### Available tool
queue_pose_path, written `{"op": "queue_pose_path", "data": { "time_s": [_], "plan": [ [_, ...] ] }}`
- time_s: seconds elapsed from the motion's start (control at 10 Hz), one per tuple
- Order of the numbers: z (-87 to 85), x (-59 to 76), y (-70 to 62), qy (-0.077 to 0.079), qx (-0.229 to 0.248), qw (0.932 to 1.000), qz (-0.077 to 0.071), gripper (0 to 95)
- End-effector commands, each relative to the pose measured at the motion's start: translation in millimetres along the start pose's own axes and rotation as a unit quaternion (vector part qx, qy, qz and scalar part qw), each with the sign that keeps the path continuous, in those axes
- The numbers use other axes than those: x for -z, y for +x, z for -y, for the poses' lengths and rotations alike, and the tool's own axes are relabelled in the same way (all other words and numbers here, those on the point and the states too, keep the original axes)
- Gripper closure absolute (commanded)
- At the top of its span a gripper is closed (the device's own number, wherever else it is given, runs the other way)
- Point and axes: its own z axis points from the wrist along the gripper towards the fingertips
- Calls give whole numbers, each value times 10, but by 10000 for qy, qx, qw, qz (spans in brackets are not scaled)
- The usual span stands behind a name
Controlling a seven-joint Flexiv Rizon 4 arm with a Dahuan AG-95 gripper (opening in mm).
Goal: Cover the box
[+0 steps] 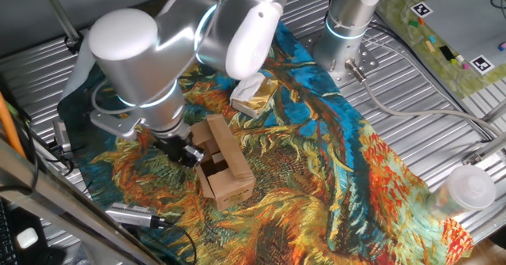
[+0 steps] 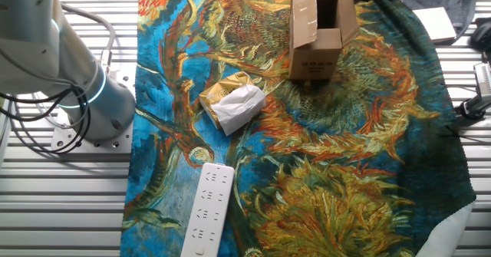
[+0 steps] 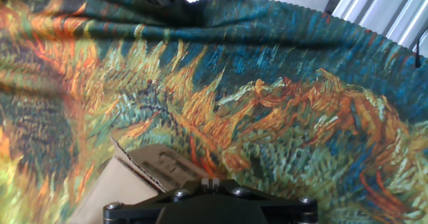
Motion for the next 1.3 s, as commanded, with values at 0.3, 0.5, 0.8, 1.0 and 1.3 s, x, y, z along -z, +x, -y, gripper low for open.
{"op": "queue_pose_path", "data": {
  "time_s": [0.3, 0.5, 0.8, 1.0, 1.3],
  "plan": [
    [-201, -96, 223, -89, -144, 9998, 130, 950],
    [-303, -158, 309, -59, -175, 9997, 177, 760],
    [-395, -205, 378, -50, -195, 9996, 201, 760],
    [-403, -192, 386, -60, -144, 9997, 199, 570],
    [-421, -149, 404, -176, -41, 9995, 250, 570]
  ]
}}
